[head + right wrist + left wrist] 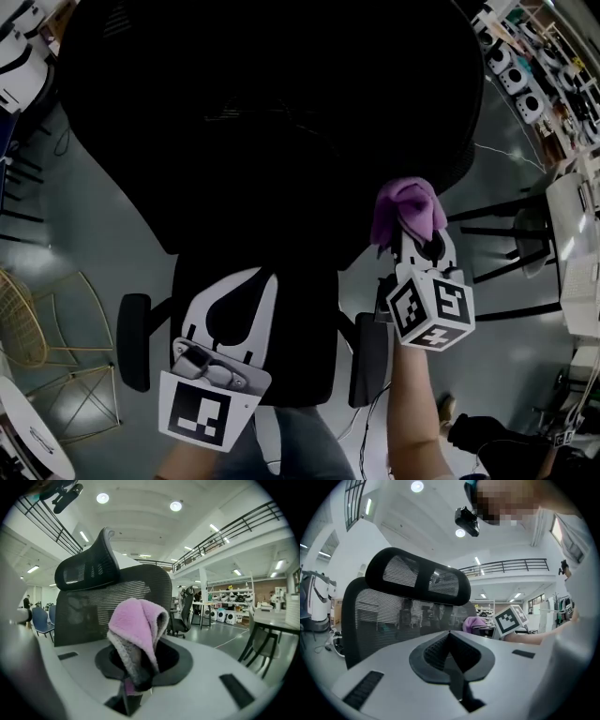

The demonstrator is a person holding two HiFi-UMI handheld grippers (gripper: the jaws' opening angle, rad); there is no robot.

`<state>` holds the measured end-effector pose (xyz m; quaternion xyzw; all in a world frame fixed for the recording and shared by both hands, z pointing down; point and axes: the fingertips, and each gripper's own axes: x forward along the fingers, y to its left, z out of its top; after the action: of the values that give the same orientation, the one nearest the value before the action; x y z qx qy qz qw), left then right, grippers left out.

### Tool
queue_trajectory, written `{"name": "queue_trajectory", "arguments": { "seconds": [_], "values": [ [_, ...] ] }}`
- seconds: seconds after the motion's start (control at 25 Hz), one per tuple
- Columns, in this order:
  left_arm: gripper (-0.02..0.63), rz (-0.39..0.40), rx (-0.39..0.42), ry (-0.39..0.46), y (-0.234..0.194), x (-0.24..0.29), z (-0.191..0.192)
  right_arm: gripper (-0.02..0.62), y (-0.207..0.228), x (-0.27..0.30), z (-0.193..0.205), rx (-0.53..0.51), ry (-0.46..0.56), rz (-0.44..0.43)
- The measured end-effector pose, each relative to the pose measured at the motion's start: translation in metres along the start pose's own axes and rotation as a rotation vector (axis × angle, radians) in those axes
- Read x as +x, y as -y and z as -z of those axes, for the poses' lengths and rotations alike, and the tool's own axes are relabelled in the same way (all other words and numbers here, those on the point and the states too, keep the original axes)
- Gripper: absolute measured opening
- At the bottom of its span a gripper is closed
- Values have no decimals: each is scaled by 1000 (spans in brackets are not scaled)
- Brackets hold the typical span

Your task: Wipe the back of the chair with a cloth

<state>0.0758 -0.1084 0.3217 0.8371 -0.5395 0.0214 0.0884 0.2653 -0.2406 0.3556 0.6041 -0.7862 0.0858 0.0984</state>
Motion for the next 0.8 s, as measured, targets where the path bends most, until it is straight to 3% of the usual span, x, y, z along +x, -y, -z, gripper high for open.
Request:
{"name": "queue_trajectory", "arguments": {
  "seconds": [0.24,0.8],
  "values": [
    [12,-106,-2,65,-45,-21,-3,94,-3,2,-3,-22,9,38],
    [12,-57,63,32,-79,-38,-15,94,-67,22,-6,-75,-7,29]
  ]
}}
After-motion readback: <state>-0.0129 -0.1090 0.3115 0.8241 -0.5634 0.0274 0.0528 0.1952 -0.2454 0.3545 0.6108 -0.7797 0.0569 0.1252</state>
